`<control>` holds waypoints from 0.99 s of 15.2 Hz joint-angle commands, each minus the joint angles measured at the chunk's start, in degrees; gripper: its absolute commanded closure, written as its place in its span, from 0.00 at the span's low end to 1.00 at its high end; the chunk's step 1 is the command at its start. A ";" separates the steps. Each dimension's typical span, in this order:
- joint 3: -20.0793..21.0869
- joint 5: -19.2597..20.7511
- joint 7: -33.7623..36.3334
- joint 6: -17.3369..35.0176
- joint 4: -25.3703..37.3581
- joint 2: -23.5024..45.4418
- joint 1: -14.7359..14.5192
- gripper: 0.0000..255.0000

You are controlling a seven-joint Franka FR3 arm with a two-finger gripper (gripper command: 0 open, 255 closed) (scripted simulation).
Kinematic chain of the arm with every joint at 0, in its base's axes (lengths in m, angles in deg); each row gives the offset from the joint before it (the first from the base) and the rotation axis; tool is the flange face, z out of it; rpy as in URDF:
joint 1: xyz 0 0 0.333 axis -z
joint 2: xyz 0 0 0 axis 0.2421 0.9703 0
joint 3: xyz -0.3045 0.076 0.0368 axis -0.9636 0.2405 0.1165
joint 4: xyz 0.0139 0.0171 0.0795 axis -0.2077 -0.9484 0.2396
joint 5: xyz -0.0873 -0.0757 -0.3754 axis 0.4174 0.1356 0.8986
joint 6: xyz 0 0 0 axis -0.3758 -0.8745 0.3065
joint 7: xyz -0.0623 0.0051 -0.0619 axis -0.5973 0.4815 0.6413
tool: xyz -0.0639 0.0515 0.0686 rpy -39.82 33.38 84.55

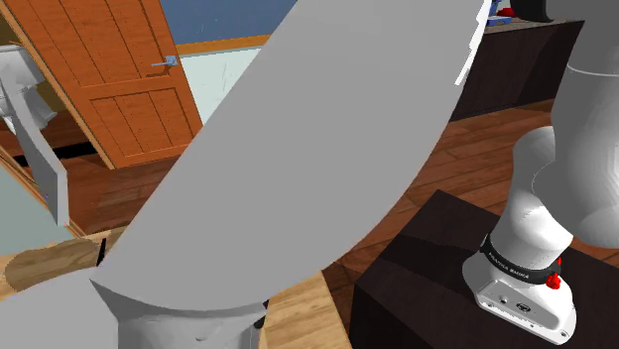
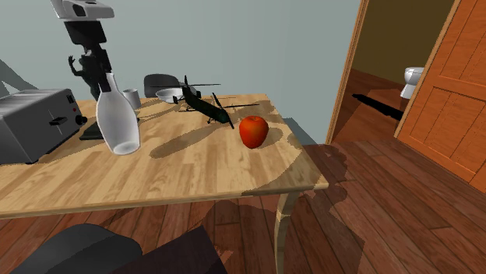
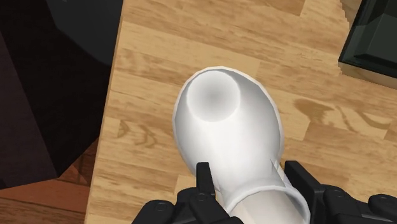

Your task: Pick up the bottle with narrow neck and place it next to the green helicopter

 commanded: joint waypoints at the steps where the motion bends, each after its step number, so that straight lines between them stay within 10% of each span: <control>1: -0.08 0.20 0.19 1.51 -1.38 0.14 0.04 1.00; 15: -0.79 2.43 1.86 8.23 -6.72 2.37 -0.43 1.00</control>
